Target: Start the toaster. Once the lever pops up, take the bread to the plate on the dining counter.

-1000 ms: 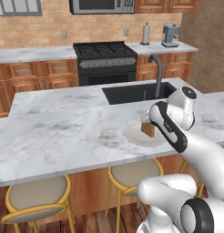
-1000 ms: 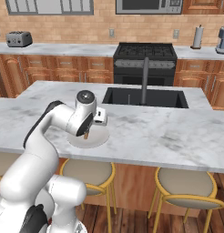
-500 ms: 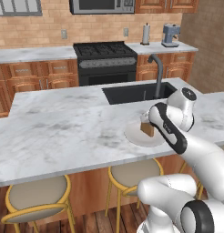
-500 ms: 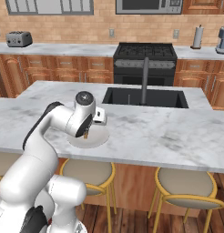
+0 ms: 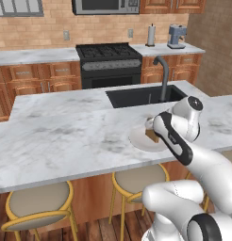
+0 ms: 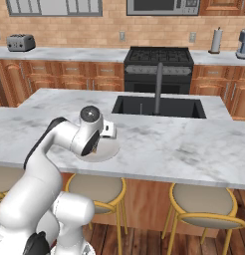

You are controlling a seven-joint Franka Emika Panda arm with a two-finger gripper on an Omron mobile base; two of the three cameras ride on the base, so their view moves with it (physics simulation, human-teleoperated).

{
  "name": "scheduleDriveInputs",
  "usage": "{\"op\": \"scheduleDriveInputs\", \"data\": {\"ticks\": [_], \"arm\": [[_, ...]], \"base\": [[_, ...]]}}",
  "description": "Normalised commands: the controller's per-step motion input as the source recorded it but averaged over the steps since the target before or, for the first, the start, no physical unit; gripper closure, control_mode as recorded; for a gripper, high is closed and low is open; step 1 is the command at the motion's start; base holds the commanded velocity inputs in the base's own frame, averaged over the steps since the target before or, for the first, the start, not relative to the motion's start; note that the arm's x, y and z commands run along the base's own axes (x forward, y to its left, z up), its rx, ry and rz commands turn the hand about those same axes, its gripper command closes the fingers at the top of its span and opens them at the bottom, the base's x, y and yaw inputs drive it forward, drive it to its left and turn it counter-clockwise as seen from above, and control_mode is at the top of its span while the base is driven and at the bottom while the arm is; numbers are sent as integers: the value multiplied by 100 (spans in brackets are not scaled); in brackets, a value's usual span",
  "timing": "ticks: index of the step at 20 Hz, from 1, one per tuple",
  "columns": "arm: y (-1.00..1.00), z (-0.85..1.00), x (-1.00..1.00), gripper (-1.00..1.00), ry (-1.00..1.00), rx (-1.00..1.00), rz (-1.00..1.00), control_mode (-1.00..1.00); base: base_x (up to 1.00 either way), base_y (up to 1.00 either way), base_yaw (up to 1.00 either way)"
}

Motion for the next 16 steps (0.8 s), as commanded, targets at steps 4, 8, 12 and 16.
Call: {"op": "scheduleDriveInputs", "data": {"ticks": [4,8,12,16], "arm": [[0,0,0,100,0,0,-2,-100],[0,0,0,-100,0,0,0,-100],[0,0,0,-100,0,0,0,-100],[0,0,0,-100,0,0,0,-100]], "base": [[0,0,0],[0,0,0],[0,0,0],[0,0,0]]}}
